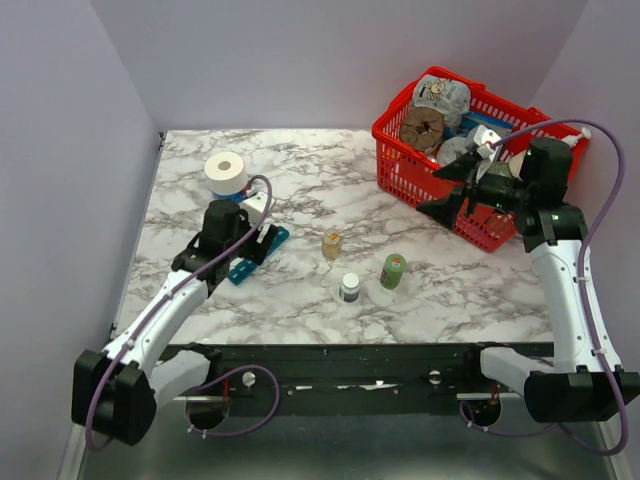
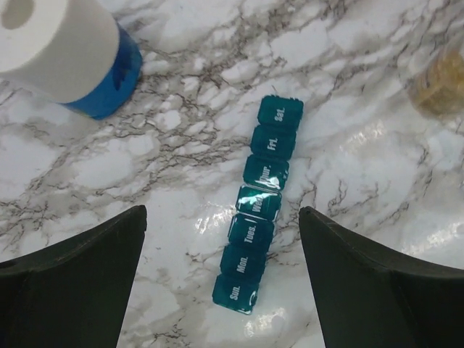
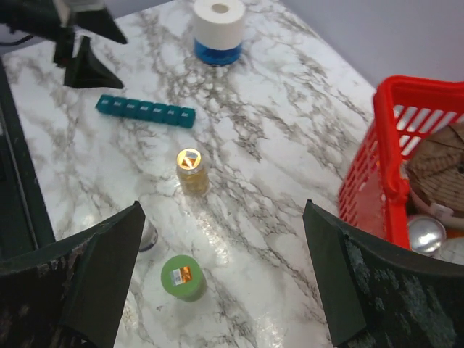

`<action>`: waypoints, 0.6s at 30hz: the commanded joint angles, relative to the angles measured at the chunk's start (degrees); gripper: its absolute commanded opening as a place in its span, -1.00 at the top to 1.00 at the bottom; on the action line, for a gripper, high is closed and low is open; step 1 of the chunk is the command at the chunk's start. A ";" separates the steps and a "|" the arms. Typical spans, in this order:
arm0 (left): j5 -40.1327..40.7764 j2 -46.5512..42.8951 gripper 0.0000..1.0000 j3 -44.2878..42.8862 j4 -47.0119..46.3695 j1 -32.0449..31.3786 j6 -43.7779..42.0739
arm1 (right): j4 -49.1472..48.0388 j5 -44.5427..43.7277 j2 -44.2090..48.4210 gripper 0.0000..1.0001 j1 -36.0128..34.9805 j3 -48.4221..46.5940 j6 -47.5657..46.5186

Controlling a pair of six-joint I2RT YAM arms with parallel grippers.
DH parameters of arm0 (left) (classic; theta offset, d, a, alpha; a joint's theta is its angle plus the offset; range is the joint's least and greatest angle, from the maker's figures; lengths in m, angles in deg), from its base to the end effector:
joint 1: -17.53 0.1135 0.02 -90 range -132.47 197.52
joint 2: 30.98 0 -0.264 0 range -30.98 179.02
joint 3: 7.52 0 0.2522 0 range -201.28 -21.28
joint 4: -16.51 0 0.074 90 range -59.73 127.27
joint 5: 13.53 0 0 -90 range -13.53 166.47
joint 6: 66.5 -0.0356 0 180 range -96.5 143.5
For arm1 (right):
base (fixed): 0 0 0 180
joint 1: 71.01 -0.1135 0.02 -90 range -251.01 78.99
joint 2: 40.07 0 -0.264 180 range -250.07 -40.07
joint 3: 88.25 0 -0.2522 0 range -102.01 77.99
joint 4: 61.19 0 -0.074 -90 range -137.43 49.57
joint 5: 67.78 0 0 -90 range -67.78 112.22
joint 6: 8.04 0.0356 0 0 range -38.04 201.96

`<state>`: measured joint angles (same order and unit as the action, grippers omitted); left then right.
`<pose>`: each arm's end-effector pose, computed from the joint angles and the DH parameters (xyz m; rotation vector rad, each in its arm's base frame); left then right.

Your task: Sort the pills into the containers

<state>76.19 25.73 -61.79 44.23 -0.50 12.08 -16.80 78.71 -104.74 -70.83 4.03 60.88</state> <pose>0.2109 -0.0688 0.2684 0.5361 2.0284 -0.0747 0.2264 0.0290 0.4168 -0.9295 1.5719 0.6892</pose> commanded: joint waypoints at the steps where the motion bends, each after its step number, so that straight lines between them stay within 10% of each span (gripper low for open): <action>1: 3.08 6.47 -0.86 -3.08 8.80 -2.72 -8.08 | 8.66 8.46 0.77 -1.00 -2.29 2.23 -12.93; 18: -1.40 25.56 -0.75 -5.03 11.64 -0.61 -11.08 | 5.84 11.71 1.38 -1.00 -2.56 9.09 -13.29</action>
<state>77.68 51.54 -67.81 54.98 -1.37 2.26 -10.46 87.84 -104.12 -73.10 11.71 49.32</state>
